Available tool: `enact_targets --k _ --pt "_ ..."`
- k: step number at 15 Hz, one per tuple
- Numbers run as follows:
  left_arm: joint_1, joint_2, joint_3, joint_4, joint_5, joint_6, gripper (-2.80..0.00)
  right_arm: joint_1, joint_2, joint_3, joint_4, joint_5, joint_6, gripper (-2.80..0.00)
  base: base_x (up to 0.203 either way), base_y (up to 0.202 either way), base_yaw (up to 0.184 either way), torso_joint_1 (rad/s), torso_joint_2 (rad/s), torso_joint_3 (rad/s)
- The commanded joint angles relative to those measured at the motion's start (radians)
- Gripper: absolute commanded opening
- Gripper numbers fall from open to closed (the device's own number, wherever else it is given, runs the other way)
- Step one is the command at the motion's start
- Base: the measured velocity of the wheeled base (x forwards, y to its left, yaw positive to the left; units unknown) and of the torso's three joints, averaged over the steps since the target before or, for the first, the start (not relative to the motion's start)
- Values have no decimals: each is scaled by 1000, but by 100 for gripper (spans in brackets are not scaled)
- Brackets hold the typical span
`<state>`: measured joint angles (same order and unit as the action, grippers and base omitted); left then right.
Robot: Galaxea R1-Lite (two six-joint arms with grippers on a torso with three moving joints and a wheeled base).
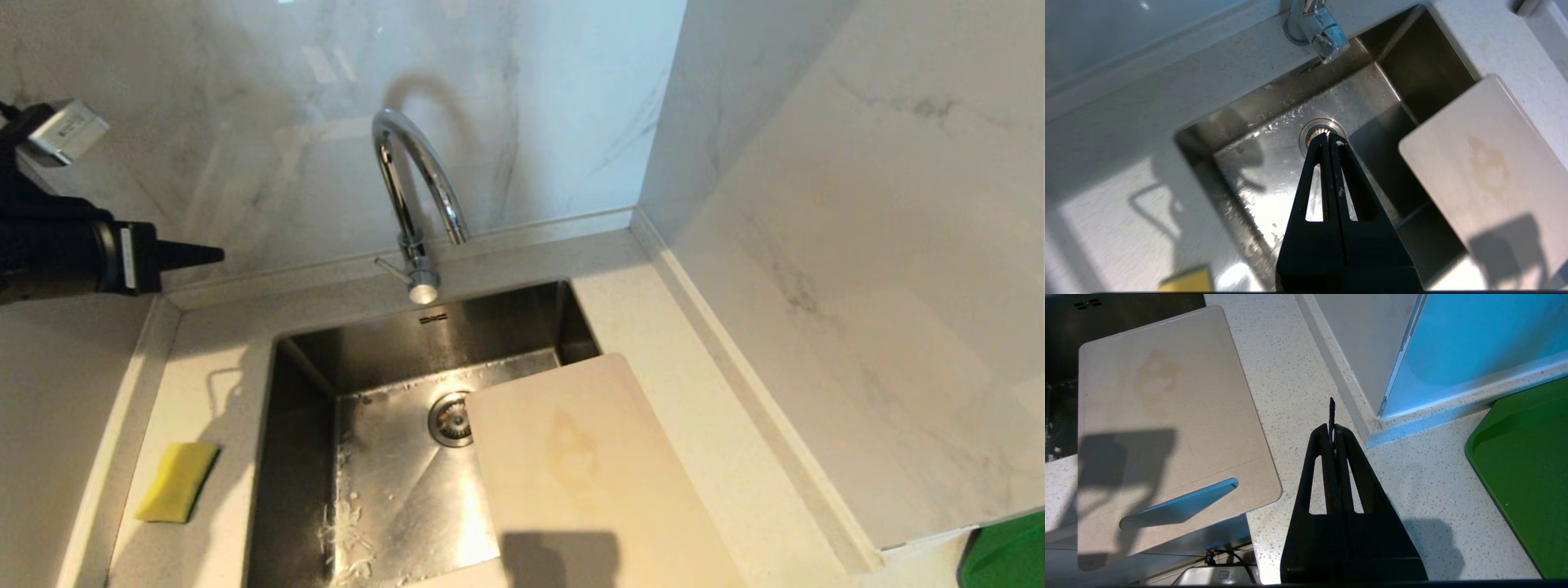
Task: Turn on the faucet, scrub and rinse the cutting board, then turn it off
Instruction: Turn on the tap
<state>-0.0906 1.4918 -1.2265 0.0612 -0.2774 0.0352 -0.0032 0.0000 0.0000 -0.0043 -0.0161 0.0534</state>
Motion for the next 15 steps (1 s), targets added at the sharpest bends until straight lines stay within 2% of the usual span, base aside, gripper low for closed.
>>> enact_targets --k 1,4,8,10,15 --pt "-29 170 -85 -11 13 -19 -280 0 -2 2 0 0 0 -280 0 0 0 0 0 0" --pt "-80 269 -171 -24 79 -56 -280 0 -2 2 0 0 0 -280 0 0 0 0 0 0" --pt "-89 374 -260 -38 98 -102 -280 0 -2 2 -1 -1 0 -280 0 0 0 0 0 0" --pt "-88 429 -286 -125 106 -113 -280 0 -2 2 0 -1 0 -280 0 0 0 0 0 0" --pt "-89 532 -408 -167 170 -238 -280 0 -2 2 0 1 0 -280 0 0 0 0 0 0"
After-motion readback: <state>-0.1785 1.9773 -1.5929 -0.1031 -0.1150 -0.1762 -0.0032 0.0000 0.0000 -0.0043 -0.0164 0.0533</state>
